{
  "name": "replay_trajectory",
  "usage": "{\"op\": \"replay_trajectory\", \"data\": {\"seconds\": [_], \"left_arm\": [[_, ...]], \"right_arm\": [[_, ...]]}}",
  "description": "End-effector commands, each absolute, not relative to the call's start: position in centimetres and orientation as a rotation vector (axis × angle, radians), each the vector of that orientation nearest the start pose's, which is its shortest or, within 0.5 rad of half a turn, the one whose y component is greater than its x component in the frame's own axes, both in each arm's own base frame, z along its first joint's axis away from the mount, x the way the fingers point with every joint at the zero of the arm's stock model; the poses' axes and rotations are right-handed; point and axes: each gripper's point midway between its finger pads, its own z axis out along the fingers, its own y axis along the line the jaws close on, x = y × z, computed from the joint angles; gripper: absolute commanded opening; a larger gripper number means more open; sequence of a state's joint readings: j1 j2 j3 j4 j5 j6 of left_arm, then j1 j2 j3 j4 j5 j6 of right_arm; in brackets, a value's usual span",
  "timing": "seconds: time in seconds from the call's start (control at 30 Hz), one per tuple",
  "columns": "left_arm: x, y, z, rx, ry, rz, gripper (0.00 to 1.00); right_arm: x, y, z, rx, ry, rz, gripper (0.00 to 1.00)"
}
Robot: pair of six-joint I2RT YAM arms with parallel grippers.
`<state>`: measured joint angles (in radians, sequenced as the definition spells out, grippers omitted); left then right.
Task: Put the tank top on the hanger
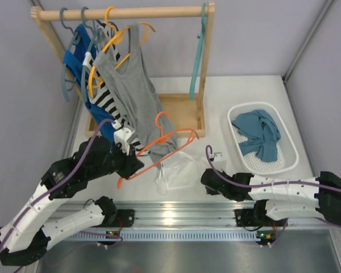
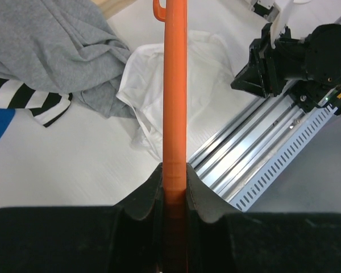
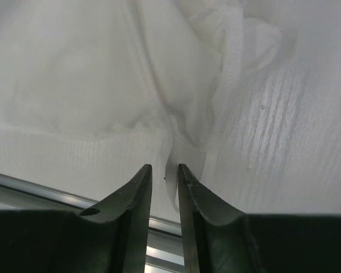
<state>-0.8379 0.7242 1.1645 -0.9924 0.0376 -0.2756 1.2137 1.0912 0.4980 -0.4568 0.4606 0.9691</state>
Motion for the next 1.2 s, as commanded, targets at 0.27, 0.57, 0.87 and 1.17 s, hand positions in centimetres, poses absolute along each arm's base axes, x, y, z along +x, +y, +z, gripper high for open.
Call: {"op": "replay_trajectory", "data": {"seconds": [0.27, 0.57, 0.87, 1.17], "left_arm": [[9.9, -17.6, 27.8, 0.730, 2.145, -0.826, 0.00], [8.8, -17.0, 26.7, 0.787, 2.210, -0.819, 0.00], [8.0, -17.6, 26.1, 0.820, 2.241, -0.874, 0.00], [8.2, -18.3, 25.7, 0.837, 2.274, -0.878, 0.00]], "right_arm": [[14.2, 19.9, 4.3, -0.077, 2.459, 0.349, 0.00], [15.9, 18.8, 8.0, 0.050, 2.381, 0.476, 0.00], [17.7, 18.2, 11.6, 0.075, 2.319, 0.458, 0.00], [19.2, 17.9, 14.2, 0.099, 2.265, 0.467, 0.00]]}}
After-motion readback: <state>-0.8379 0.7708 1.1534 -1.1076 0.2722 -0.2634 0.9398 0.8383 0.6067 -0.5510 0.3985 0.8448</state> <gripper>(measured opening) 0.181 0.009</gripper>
